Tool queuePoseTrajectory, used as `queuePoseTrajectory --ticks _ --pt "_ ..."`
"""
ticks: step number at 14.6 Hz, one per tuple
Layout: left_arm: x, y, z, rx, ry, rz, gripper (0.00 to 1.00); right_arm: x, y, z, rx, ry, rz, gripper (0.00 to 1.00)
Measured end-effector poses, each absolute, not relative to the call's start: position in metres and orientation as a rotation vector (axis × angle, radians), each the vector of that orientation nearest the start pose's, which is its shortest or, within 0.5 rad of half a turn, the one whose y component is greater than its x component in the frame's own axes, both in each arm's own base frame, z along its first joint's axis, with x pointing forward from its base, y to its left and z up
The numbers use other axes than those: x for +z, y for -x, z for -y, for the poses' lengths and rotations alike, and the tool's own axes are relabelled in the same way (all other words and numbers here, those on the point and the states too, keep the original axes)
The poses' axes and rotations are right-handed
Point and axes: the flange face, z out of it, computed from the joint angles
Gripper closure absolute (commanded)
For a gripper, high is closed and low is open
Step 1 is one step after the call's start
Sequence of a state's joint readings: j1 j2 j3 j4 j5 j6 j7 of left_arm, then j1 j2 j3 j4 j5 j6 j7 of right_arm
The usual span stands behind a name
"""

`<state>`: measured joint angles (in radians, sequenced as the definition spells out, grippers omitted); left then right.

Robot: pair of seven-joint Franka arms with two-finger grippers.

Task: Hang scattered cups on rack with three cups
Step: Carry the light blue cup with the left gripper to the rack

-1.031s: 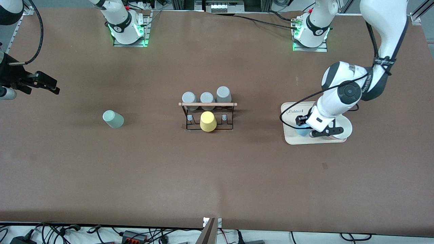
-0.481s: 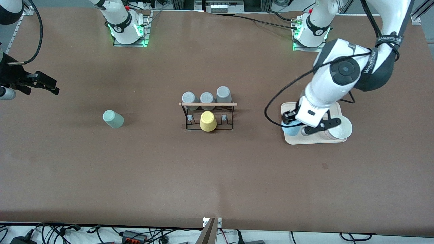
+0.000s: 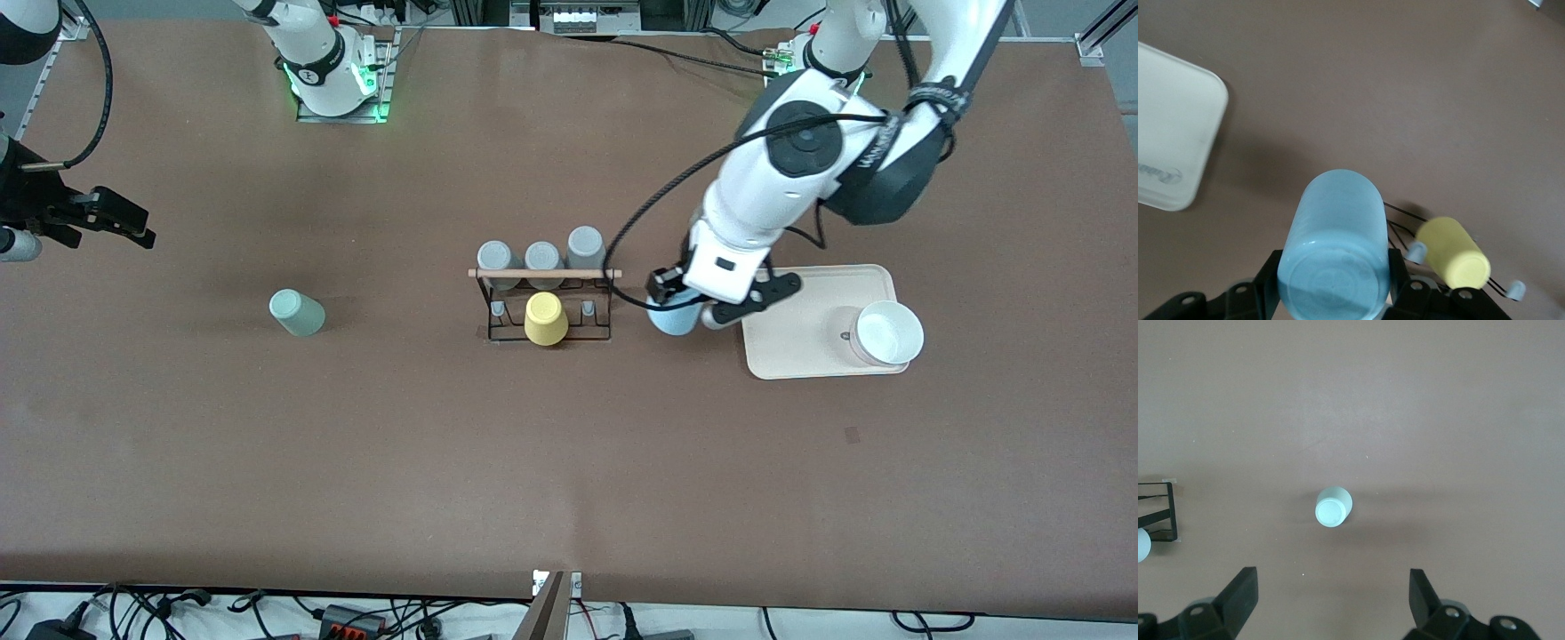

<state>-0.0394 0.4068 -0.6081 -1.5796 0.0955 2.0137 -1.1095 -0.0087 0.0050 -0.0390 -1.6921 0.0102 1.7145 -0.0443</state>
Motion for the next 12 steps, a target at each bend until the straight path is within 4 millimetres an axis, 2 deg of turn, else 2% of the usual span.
queuePoseTrajectory --ticks 3,6,10,12 --pt "0.431 -0.558 0.399 0.138 3.217 0.800 0.66 0.576 -0.565 0.026 -0.027 3.133 -0.007 0.00" --pt "0.411 -0.555 0.419 0.161 3.192 0.823 0.66 0.576 -0.565 0.026 -0.025 3.133 -0.007 0.00" --pt "0.397 -0.558 0.444 0.127 3.172 0.858 0.66 0.575 -0.565 0.026 -0.021 3.136 -0.007 0.00" --pt "0.392 -0.561 0.451 0.128 3.172 0.863 0.66 0.574 -0.565 0.026 -0.020 3.136 -0.007 0.00"
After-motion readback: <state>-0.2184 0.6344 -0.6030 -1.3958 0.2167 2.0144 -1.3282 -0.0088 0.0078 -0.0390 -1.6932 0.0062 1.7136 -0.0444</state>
